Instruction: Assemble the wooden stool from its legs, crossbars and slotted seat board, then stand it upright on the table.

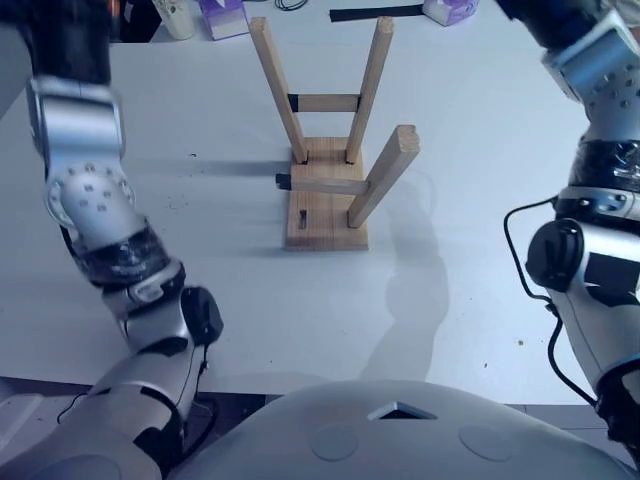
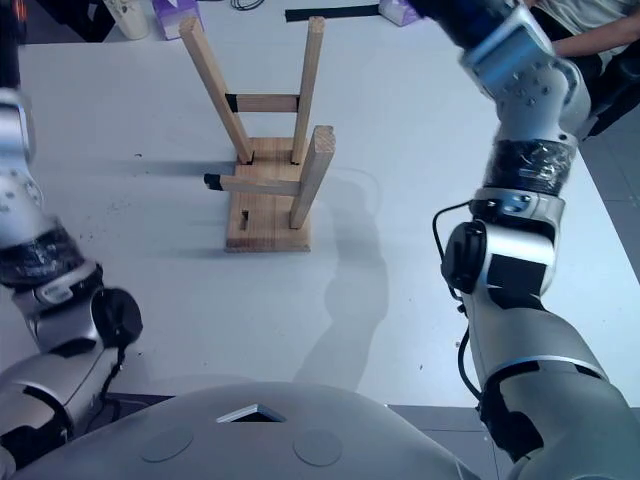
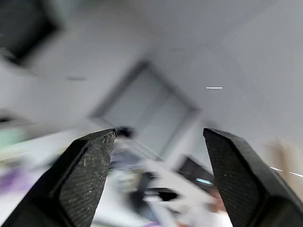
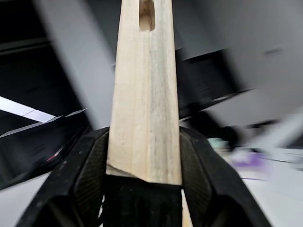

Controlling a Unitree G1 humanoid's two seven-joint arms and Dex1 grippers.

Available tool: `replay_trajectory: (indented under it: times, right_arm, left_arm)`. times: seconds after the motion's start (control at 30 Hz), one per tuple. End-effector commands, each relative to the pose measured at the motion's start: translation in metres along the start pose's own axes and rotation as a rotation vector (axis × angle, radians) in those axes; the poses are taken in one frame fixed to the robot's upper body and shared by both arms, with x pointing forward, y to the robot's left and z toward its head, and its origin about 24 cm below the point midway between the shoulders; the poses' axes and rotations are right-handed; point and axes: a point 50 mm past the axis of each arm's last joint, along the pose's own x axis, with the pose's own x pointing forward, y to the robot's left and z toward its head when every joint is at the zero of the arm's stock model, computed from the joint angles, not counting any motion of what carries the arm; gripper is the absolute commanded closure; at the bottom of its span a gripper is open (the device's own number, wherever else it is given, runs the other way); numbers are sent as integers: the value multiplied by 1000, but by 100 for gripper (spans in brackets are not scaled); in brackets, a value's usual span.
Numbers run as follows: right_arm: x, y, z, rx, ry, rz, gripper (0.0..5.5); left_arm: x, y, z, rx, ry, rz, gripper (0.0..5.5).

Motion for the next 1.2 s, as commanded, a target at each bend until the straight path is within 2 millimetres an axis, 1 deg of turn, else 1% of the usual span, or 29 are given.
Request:
replay_trajectory:
  times: [0.03, 0.1, 0.13, 0.23, 0.43, 0.53, 0.67, 0.8, 0.93, 1.07, 1.1, 1.17, 1.2]
  right_arm:
    - [-2, 44, 30, -65, 163, 230, 343]
    - [-9, 50, 43, -77, 236, 262, 343]
    - [-10, 51, 47, -82, 253, 272, 343]
    - [-13, 55, 50, -114, 329, 333, 343]
    - [-19, 59, 42, -162, 470, 407, 343]
    - [-23, 56, 39, -195, 512, 415, 343]
    - [-33, 55, 34, -182, 539, 438, 343]
    - [-43, 51, 21, -191, 608, 431, 343]
    - [-47, 49, 13, -192, 632, 428, 343]
    - [-46, 49, 12, -164, 602, 439, 343]
    - [-45, 49, 12, -162, 598, 440, 343]
    - [-45, 49, 11, -155, 591, 442, 343]
    - [-44, 49, 11, -150, 586, 443, 343]
  left_arm:
    - [11, -57, -16, -108, 153, -309, 208]
    - [4, -68, -18, -121, 229, -396, 208]
    - [0, -71, -17, -122, 252, -415, 208]
    - [-11, -74, -16, -138, 332, -477, 208]
    - [-25, -87, -19, -218, 442, -656, 208]
    - [-29, -88, -19, -226, 471, -675, 208]
    - [-32, -89, -17, -223, 488, -702, 208]
    - [-34, -90, -13, -211, 485, -730, 208]
    - [-35, -89, -11, -201, 486, -738, 208]
    - [-35, -89, -13, -195, 484, -735, 208]
    - [-35, -89, -15, -190, 486, -729, 226]
    - [-35, -89, -17, -186, 489, -724, 226]
    - [-35, -90, -19, -184, 491, -724, 252]
